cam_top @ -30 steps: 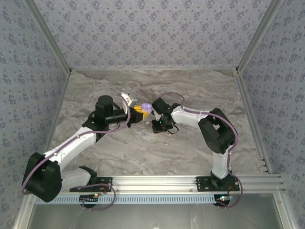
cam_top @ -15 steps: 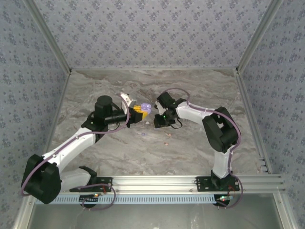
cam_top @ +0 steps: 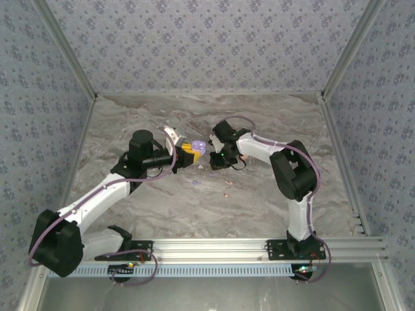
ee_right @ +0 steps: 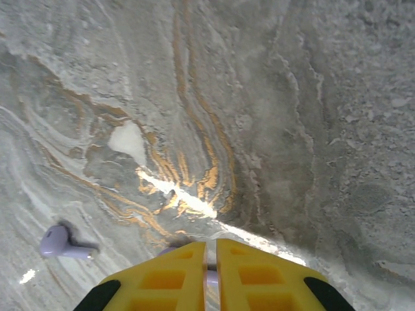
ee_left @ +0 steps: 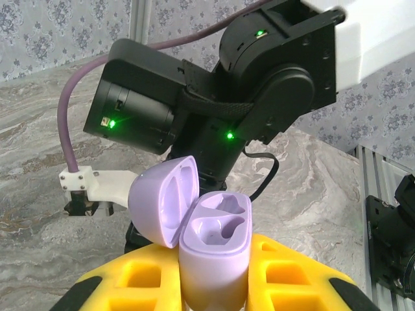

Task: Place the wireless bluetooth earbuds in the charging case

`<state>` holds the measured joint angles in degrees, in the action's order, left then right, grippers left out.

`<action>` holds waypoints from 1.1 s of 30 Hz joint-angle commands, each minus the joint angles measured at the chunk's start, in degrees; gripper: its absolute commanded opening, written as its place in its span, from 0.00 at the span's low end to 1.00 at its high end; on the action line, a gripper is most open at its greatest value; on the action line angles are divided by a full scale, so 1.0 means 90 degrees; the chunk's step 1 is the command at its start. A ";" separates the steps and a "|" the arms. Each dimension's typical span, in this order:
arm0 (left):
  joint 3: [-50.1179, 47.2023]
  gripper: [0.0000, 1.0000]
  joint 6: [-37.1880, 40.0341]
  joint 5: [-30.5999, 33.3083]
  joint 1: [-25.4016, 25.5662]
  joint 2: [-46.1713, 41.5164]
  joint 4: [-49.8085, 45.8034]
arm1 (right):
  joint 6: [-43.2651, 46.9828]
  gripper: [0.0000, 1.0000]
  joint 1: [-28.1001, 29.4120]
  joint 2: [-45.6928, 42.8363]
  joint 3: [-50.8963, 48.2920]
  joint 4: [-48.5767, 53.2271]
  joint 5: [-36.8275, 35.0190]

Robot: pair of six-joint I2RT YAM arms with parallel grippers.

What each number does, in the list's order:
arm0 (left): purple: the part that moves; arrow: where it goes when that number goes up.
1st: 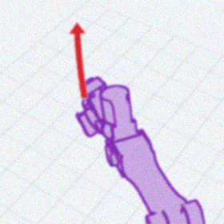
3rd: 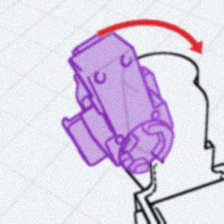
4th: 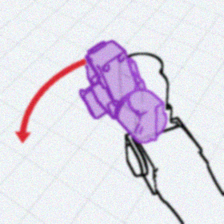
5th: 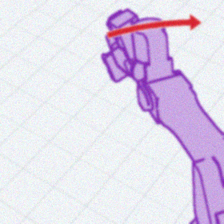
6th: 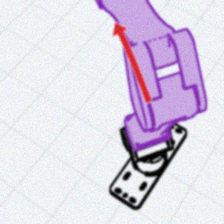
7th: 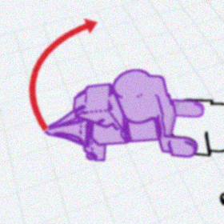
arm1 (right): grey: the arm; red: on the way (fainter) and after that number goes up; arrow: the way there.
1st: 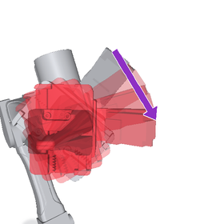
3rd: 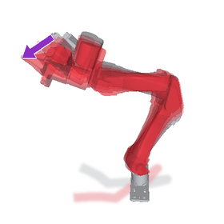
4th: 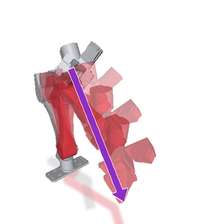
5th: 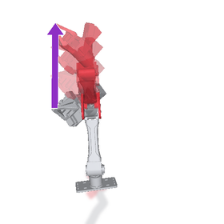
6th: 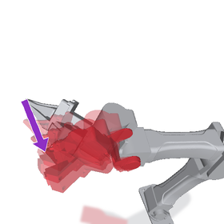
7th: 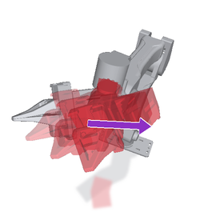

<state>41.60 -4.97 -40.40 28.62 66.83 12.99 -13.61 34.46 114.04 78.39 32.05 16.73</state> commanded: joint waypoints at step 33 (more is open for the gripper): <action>0.0055 0.18 0.0090 0.0084 0.0043 -0.0223 -0.0124 | 0.0213 0.20 0.0461 -0.0416 -0.0191 0.0757 -0.0026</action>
<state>41.60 -4.97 -39.51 28.62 66.74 11.70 -12.36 38.09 113.71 77.01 36.56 15.86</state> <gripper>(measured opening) 0.200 0.191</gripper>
